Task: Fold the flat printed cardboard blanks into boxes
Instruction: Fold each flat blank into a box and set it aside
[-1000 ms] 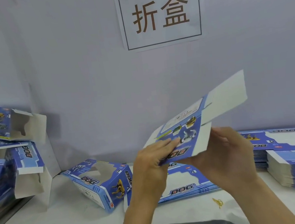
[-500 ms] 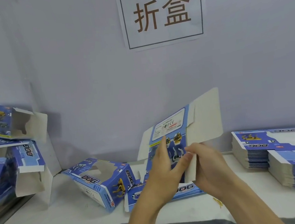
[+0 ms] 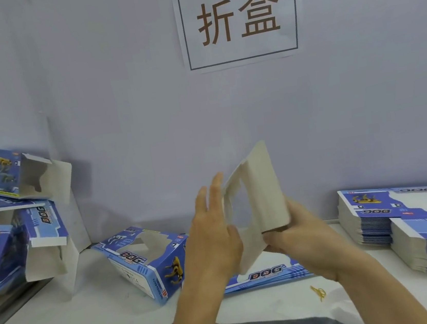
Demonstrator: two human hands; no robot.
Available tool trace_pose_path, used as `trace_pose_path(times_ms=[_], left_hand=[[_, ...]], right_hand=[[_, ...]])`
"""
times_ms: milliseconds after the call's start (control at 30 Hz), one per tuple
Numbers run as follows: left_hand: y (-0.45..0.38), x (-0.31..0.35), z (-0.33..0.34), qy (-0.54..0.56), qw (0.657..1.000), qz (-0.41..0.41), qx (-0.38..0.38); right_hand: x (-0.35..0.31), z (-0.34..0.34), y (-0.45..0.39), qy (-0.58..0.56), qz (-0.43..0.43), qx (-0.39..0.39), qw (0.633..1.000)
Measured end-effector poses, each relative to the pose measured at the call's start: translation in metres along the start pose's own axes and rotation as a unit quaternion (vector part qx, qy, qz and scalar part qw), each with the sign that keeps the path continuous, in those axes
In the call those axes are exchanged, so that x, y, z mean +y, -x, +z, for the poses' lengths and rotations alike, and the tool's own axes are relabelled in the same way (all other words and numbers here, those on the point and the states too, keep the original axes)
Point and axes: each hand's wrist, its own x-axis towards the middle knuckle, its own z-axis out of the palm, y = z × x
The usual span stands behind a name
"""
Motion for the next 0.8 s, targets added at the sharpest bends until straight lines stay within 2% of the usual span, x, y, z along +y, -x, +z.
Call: trace_pose_path(times_ms=[67, 200, 267, 333, 367, 500, 567, 667, 733, 800], left_hand=[[0.001, 0.001, 0.002, -0.005, 1.0, -0.004, -0.012], [-0.001, 0.001, -0.008, -0.017, 0.999, -0.001, -0.038], [-0.006, 0.0, -0.021, -0.022, 0.994, 0.014, -0.109], [-0.008, 0.003, -0.034, 0.006, 0.983, 0.047, -0.179], [-0.007, 0.006, -0.04, 0.03, 0.975, 0.063, -0.209], [0.0, 0.016, -0.054, 0.118, 0.938, 0.103, -0.31], [-0.001, 0.012, -0.053, 0.13, 0.943, 0.101, -0.29], [-0.008, 0.001, -0.057, 0.185, 0.956, 0.069, -0.218], [-0.012, -0.007, -0.059, 0.217, 0.965, 0.061, -0.132], [-0.013, -0.011, -0.055, 0.286, 0.956, 0.032, -0.055]], right_hand=[[-0.005, 0.006, 0.004, 0.057, 0.0, -0.04, 0.998], [-0.015, -0.004, 0.01, 0.146, 0.002, -0.06, 0.987], [-0.016, -0.019, 0.011, 0.138, -0.007, -0.007, 0.99], [-0.014, -0.033, 0.011, 0.138, -0.057, 0.071, 0.986], [-0.013, -0.038, 0.011, 0.146, -0.086, 0.084, 0.982], [-0.008, -0.05, 0.012, 0.132, -0.102, -0.007, 0.986], [-0.009, -0.049, 0.013, 0.118, -0.108, 0.004, 0.987], [-0.008, -0.051, 0.014, 0.072, -0.133, 0.073, 0.986], [-0.008, -0.054, 0.015, 0.043, -0.14, 0.096, 0.985], [-0.008, -0.055, 0.015, 0.029, -0.148, 0.109, 0.982]])
